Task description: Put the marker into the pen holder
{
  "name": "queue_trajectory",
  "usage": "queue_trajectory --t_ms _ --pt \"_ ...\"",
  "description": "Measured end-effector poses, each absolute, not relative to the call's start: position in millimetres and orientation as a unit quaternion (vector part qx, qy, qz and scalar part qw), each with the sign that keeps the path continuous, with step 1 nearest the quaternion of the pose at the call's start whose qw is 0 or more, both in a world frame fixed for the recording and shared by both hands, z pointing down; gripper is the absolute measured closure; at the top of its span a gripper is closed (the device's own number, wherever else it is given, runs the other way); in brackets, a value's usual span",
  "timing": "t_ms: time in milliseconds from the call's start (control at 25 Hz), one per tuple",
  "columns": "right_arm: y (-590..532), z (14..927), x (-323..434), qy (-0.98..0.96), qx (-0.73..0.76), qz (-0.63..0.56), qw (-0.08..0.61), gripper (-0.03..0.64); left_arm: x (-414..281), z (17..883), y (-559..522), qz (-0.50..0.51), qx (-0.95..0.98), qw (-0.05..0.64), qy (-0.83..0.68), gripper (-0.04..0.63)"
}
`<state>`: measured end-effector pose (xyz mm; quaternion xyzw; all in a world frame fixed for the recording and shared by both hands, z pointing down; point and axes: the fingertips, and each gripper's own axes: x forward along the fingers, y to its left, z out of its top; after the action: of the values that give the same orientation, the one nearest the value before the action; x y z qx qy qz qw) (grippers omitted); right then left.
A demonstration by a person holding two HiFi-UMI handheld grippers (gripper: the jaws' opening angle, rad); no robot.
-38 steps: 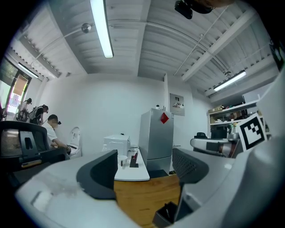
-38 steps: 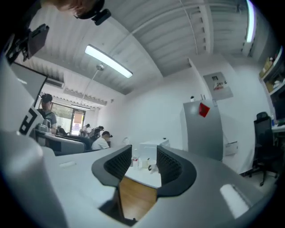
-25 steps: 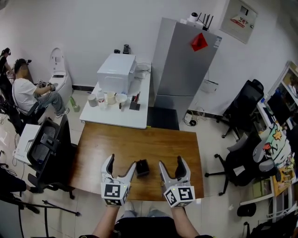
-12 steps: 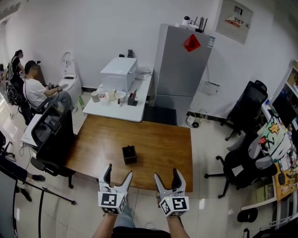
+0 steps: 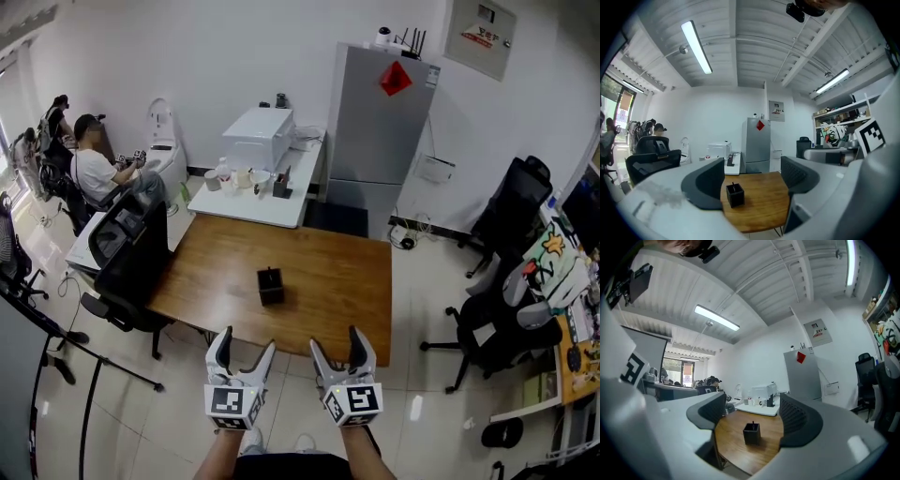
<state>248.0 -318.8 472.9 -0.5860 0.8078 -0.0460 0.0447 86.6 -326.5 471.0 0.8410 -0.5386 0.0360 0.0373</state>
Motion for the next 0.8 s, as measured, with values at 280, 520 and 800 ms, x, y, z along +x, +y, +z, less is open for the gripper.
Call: queue_trajectory --t_ms 280,520,800 --pt "-315.9 462.5 232.1 0.799 -0.599 -0.029 0.036 0.265 84.2 462.3 -322.3 0.026 0.854 0.026 -0.52 0.216" --pt "-317.7 460.8 200.9 0.809 -0.587 -0.025 0.024 0.265 53.1 465.2 -327.0 0.014 0.849 0.04 -0.527 0.216" --pt "-326.9 467.4 166.4 0.813 -0.581 -0.033 0.018 0.265 16.4 470.5 -328.2 0.031 0.851 0.034 -0.523 0.216"
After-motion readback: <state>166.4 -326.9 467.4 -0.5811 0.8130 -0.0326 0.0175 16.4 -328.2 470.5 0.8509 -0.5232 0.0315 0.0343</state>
